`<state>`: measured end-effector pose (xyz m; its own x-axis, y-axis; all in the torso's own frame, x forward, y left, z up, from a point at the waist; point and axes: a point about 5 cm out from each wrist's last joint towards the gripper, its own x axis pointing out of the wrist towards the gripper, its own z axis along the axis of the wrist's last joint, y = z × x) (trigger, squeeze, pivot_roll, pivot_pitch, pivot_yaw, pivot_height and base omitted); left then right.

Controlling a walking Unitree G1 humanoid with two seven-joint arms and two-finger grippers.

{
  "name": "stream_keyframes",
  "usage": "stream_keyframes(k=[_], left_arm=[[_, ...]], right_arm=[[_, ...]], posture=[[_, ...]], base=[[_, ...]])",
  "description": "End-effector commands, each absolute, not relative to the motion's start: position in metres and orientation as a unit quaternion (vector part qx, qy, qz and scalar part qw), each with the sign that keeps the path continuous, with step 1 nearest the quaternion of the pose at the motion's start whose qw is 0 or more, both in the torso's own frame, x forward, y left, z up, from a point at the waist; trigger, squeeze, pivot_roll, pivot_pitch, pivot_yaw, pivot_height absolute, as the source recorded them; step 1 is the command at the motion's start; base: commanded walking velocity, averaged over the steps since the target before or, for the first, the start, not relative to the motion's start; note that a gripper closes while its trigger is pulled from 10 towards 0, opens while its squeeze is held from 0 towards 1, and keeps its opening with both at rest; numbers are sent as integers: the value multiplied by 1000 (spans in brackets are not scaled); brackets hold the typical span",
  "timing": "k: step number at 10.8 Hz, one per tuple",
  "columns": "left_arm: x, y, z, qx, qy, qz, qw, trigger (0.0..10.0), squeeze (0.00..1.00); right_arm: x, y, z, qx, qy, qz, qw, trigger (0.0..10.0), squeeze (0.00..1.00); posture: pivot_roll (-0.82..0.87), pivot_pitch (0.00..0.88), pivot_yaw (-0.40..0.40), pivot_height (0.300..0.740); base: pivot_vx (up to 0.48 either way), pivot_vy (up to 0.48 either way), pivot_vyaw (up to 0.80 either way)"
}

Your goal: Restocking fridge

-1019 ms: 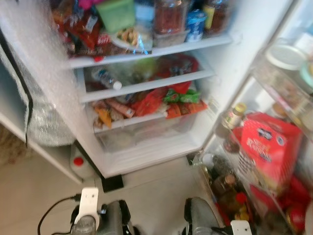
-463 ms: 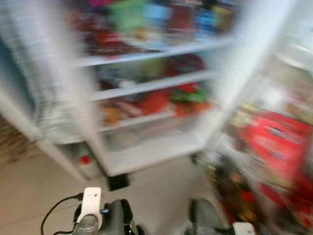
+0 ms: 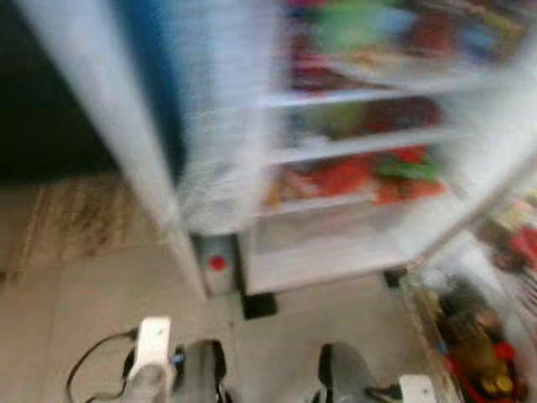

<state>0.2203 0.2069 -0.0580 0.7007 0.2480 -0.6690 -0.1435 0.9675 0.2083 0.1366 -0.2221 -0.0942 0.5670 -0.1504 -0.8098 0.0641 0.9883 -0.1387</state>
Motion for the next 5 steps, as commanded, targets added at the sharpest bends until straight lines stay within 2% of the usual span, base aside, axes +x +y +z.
stream_keyframes(k=[1,5], left_arm=[[213,201,-64,65,390,100,913,10000,0],[209,199,-67,71,396,92,911,10000,0]], right_arm=[[132,-208,-99,-35,469,-38,882,10000,0],[135,-210,-97,-20,463,-47,885,10000,0]], posture=[[-91,183,10,600],[-90,175,13,600]], base=[[0,424,0],[0,0,0]])
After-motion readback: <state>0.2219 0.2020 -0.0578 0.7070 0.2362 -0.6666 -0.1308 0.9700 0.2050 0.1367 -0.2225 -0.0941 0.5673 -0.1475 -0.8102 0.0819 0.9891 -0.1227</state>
